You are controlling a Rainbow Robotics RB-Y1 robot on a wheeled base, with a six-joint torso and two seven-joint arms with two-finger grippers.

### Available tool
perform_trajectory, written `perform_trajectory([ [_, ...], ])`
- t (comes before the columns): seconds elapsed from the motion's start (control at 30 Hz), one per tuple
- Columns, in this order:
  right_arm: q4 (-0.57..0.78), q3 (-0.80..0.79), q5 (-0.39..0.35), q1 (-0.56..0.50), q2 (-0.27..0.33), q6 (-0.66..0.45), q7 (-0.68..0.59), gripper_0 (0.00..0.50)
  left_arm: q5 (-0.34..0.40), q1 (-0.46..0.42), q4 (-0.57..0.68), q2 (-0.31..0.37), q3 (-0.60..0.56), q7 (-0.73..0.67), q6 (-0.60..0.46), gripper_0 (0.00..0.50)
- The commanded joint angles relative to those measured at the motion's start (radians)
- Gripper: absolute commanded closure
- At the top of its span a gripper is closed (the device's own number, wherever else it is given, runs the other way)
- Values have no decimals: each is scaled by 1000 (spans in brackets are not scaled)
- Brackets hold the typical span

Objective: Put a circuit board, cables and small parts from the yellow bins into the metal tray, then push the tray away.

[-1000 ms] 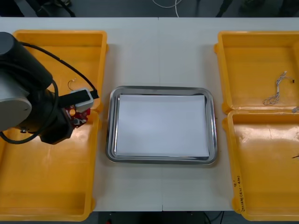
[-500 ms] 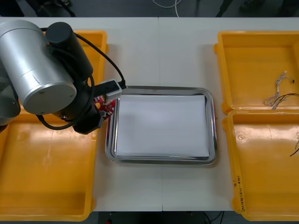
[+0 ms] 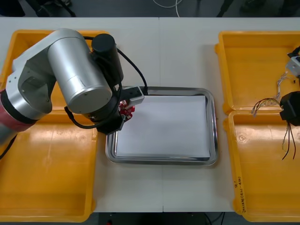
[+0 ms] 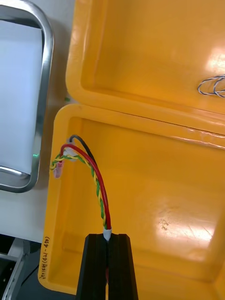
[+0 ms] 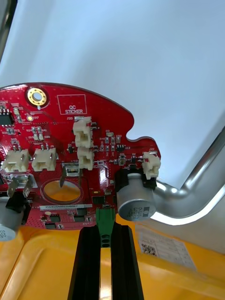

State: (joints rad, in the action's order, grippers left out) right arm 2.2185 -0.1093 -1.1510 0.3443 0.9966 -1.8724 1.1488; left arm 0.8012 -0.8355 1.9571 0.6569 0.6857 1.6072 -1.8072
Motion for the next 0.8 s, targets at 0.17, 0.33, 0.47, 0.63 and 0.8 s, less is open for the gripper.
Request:
perform_trajectory([
  [0.17, 61, 123, 11, 101, 42, -8, 23, 500, -11, -97, -61, -54, 136, -251, 109, 500],
  [0.33, 67, 138, 5, 119, 23, -11, 26, 500, -19, -102, -67, -54, 196, -273, 150, 500],
  [0.47, 69, 138, -7, 128, 13, -17, 32, 500, -17, -103, -69, -56, 227, -280, 164, 500],
  [0.63, 75, 154, -12, 139, 11, -17, 43, 500, -22, -102, -73, -54, 268, -293, 170, 500],
  [0.8, 75, 157, -15, 147, 8, -21, 54, 500, -25, -102, -89, -56, 296, -303, 187, 500],
])
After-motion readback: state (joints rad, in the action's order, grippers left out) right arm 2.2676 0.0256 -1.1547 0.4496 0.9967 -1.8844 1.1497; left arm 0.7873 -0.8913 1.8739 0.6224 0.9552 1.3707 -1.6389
